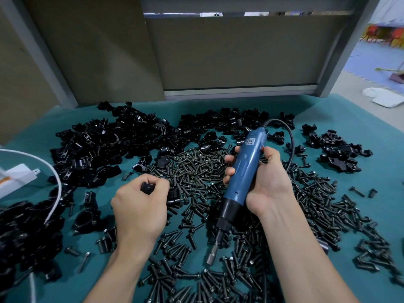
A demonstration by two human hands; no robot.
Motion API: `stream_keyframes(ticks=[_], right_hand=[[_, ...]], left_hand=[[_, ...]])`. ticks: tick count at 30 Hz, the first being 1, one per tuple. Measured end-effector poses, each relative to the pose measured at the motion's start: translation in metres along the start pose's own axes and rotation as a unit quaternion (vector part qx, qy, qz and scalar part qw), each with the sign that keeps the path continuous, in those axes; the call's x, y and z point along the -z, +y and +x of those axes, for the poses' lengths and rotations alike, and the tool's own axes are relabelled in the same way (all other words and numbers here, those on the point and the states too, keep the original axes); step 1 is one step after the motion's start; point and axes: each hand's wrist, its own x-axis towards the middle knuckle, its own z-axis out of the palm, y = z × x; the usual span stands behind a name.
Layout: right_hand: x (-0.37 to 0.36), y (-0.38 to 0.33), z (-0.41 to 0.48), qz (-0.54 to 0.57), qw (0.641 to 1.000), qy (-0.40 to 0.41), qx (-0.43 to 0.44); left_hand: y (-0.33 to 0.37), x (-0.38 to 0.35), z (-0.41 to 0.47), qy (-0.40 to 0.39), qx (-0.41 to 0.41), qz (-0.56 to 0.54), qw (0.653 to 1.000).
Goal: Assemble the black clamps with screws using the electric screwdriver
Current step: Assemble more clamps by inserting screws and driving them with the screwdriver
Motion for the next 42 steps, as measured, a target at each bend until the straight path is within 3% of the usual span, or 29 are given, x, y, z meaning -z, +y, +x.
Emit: stream_keyframes(ticks=[12,15,21,24,33,42], right_hand=[[0.001,-0.005,-0.002,0.011,0.999,0.033,0.017],[0.000,-0.004,-0.003,0.072,0.997,0.032,0.017],[-0.002,-0.013,-0.010,0.205,0.978,0.006,0.049],[-0.004,-0.013,-0.009,0.201,0.976,0.048,0.071],[-0.009,-0.005,-0.010,0.233,0.954,0.080,0.172],[-0.009,-0.004,-0.010,0.241,0.951,0.081,0.176]], left_hand=[[-0.003,-0.001,0.002,0.004,-0.008,0.000,1.000],[-0.005,-0.002,0.003,0.004,-0.005,-0.011,1.000],[-0.011,-0.003,0.010,0.009,0.089,-0.057,0.994],[-0.011,-0.004,0.010,-0.007,0.123,-0.081,0.989],[-0.007,-0.004,0.001,-0.016,0.045,-0.062,0.997],[-0.009,-0.003,0.000,-0.015,0.002,-0.020,1.000]])
